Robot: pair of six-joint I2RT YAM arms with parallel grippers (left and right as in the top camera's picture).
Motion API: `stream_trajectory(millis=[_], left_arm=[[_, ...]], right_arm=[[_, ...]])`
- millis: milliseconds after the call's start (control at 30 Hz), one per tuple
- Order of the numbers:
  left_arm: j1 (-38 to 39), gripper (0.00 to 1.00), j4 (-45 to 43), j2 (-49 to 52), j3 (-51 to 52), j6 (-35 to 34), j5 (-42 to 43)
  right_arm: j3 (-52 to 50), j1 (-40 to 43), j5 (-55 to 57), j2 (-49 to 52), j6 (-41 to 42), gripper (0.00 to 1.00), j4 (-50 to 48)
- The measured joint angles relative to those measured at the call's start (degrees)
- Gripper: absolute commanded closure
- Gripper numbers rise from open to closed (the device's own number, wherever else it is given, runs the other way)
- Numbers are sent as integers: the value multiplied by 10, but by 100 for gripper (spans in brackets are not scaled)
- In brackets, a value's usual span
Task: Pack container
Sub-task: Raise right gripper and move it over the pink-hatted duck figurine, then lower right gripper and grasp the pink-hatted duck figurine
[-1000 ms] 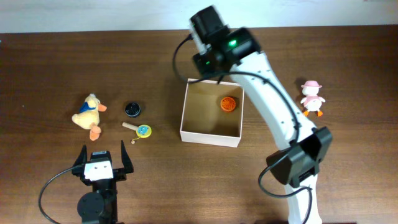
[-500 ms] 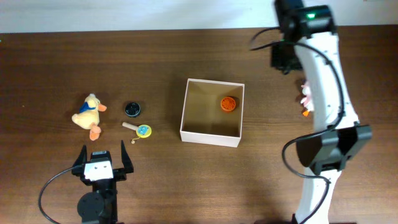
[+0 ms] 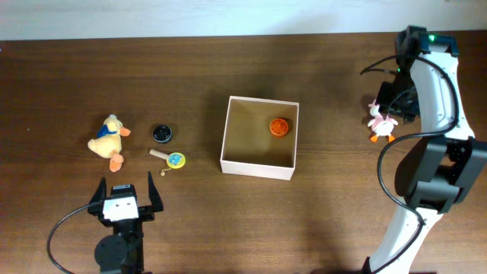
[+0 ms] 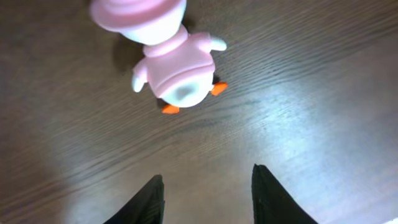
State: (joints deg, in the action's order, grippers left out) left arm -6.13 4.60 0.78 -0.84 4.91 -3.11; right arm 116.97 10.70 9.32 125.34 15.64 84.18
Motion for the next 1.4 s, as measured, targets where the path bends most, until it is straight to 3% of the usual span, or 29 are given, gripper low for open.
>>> stream_trajectory(millis=[133,300,567,833,1400], left_arm=[[0,1,0,0,0,0,0],[0,1,0,0,0,0,0],[0,1,0,0,0,0,0],[0,1,0,0,0,0,0],[0,1,0,0,0,0,0]], right_arm=[[-17,2,-11,0,-24,38,-26],[-17,2,-26,0,-64,30,-62],[-20,2,-33,1,-85,32,-130],[-20,2,-38,38,-95,48,-154],[-57,2,-40,85,-115,50,-170]])
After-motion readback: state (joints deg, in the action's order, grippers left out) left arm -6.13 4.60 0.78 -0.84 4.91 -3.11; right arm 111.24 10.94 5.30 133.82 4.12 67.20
